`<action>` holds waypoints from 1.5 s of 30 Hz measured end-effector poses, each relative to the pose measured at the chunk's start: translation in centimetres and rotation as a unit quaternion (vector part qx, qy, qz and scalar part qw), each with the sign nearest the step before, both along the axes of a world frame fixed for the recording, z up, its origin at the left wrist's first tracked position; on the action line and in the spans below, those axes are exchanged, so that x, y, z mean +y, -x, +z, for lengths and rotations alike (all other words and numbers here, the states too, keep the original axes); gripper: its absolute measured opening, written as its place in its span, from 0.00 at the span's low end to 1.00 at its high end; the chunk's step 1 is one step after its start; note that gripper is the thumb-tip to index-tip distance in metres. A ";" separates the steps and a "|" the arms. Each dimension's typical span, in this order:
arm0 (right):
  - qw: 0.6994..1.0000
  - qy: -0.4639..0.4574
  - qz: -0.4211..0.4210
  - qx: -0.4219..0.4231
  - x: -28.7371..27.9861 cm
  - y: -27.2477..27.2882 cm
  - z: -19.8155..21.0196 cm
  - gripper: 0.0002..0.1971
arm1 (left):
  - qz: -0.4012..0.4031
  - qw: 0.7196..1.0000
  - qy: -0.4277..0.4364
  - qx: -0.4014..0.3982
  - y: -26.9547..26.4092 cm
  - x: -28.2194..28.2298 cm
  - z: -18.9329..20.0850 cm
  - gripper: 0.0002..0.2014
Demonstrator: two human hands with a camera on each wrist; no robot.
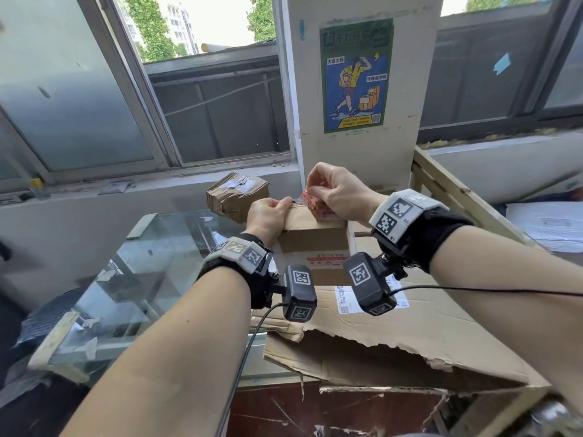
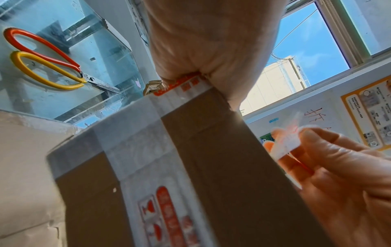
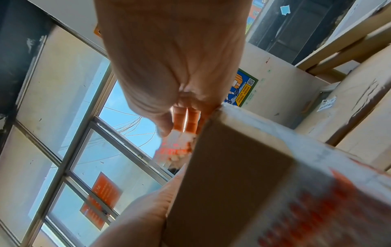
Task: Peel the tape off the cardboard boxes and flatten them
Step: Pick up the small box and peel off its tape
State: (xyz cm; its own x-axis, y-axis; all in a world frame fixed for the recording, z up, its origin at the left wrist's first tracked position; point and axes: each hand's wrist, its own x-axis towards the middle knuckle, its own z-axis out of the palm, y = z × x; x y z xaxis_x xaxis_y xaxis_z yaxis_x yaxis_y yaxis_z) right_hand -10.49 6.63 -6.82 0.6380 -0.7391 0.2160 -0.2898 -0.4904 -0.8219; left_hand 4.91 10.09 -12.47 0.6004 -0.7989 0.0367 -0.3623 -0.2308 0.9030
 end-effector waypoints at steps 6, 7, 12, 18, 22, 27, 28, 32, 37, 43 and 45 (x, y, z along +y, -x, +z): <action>0.997 -0.067 0.007 -0.039 -0.5 0.4 0.1 0.04 | -0.007 0.999 0.020 0.029 0.4 0.3 -0.4 0.16; 0.996 -0.075 0.007 -0.047 -0.5 0.6 0.1 0.04 | -0.010 0.999 0.026 0.047 0.7 0.4 -0.3 0.17; 0.994 -0.079 -0.008 -0.073 -0.6 0.5 -0.3 0.07 | 0.007 0.998 0.049 0.045 1.0 0.6 0.0 0.21; 0.985 -0.115 -0.054 -0.114 -1.0 0.4 -0.5 0.10 | 0.024 0.998 0.052 0.004 0.9 0.7 0.6 0.22; 0.945 -0.239 -0.061 -0.213 -1.2 0.7 -0.3 0.09 | 0.036 0.998 0.050 0.002 0.8 0.9 0.3 0.24; 0.935 -0.245 -0.089 -0.241 -1.5 0.6 -0.4 0.07 | 0.053 0.997 0.055 -0.029 1.0 0.9 0.4 0.24; 0.940 -0.228 -0.098 -0.235 -1.4 0.5 -0.4 0.04 | 0.060 0.996 0.057 -0.038 1.1 0.9 0.5 0.24; 0.975 -0.107 -0.132 -0.146 -1.7 0.6 -0.4 0.18 | 0.081 0.991 0.085 -0.067 1.3 0.9 0.9 0.25; 0.985 0.015 -0.159 -0.066 -1.7 0.7 -0.3 0.21 | 0.091 0.984 0.106 -0.110 2.0 1.1 1.6 0.25; 0.970 0.141 -0.195 0.046 -1.3 0.6 -0.2 0.24 | 0.106 0.978 0.113 -0.142 2.8 1.0 2.3 0.25; 0.963 0.158 -0.202 0.082 -1.2 0.2 -0.5 0.20 | 0.108 0.976 0.117 -0.147 3.2 0.9 2.6 0.25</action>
